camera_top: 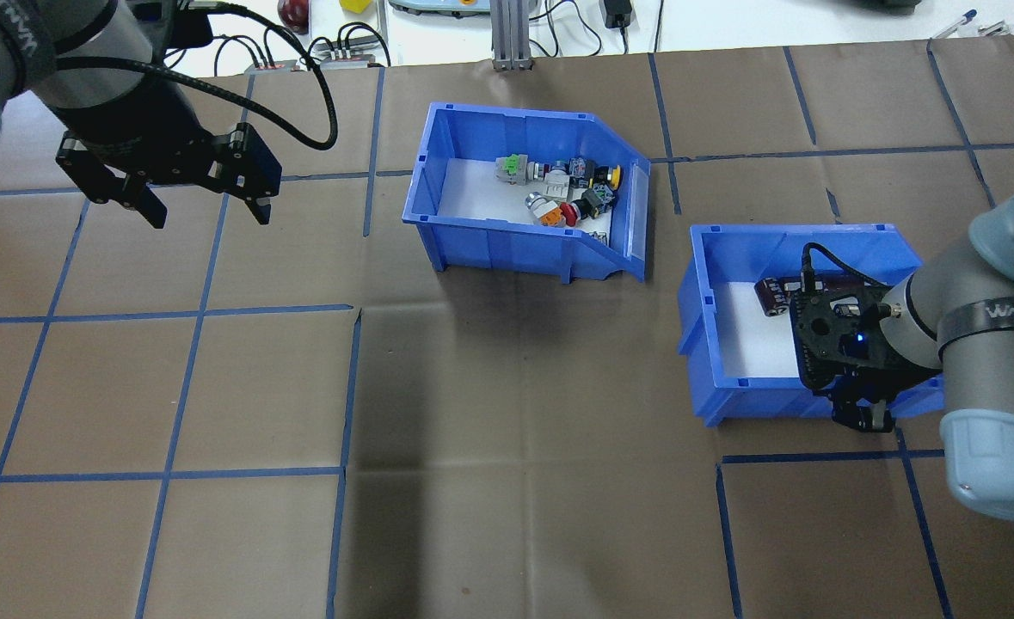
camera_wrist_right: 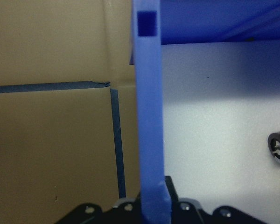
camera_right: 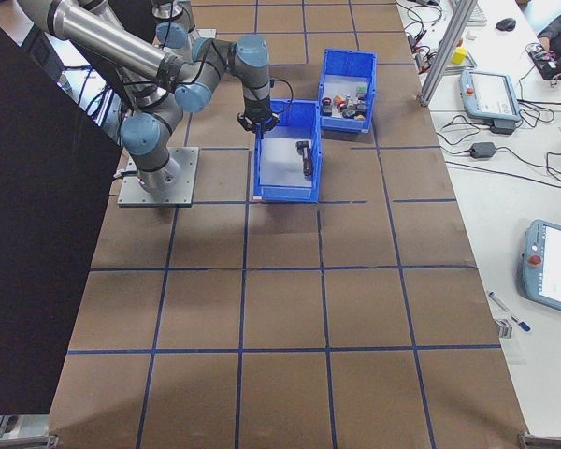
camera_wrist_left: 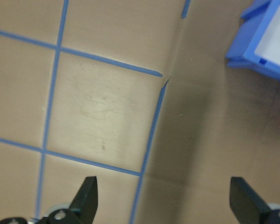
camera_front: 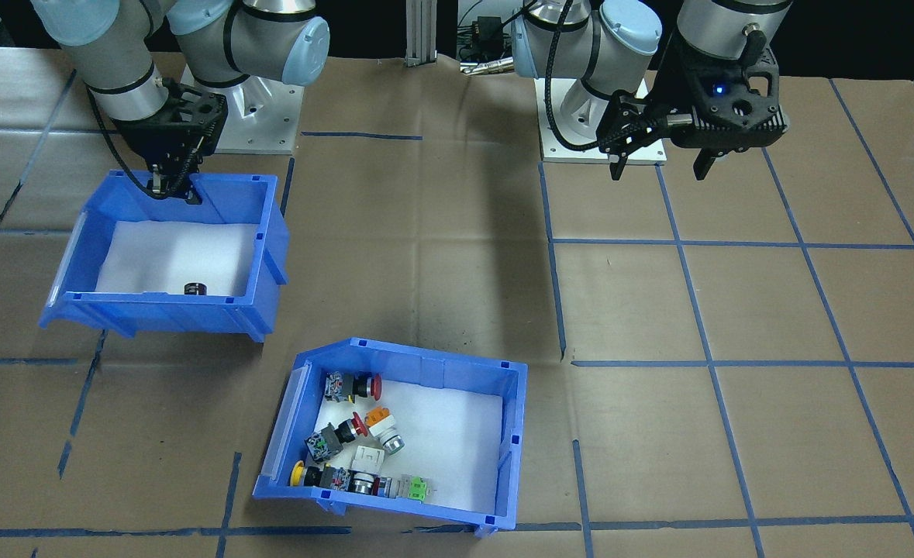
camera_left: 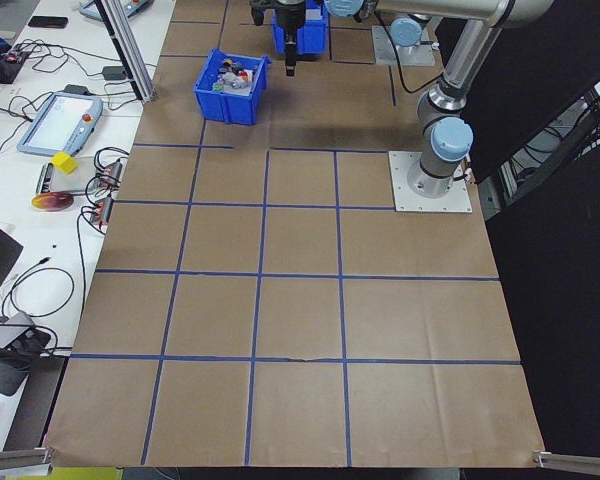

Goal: Place button box in front

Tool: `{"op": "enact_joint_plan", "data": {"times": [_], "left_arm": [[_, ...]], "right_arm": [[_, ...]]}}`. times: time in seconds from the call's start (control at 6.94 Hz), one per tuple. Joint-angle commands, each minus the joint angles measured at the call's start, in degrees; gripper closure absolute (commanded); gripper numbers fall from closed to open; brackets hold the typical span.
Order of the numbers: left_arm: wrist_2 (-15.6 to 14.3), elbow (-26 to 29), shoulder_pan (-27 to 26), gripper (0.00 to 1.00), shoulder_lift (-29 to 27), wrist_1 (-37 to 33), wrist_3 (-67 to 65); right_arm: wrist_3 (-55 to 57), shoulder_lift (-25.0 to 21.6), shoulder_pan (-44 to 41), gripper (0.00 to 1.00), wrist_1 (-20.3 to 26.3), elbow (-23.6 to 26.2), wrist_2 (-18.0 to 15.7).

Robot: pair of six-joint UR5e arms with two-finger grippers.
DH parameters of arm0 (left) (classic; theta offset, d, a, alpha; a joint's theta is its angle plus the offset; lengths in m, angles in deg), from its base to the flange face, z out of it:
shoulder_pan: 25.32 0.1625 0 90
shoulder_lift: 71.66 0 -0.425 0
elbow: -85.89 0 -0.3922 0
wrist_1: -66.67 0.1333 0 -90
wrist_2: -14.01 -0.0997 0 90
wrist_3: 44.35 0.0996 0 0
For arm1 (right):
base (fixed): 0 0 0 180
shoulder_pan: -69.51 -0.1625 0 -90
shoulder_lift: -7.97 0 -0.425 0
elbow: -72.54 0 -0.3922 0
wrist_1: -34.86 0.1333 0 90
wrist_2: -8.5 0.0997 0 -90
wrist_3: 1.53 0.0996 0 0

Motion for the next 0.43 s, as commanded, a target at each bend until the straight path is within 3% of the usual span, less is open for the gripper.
{"op": "enact_joint_plan", "data": {"times": [0.0,0.29], "left_arm": [[2.3,-1.2,0.7,0.01,-0.6,0.0,6.9],[2.5,-1.9,0.7,0.01,-0.2,1.0,6.8]], "right_arm": [[8.2,-0.1,-8.6,0.92,-0.2,0.3,-0.3],[18.2,1.0,-17.8,0.91,-4.3,0.2,-0.2]]}}
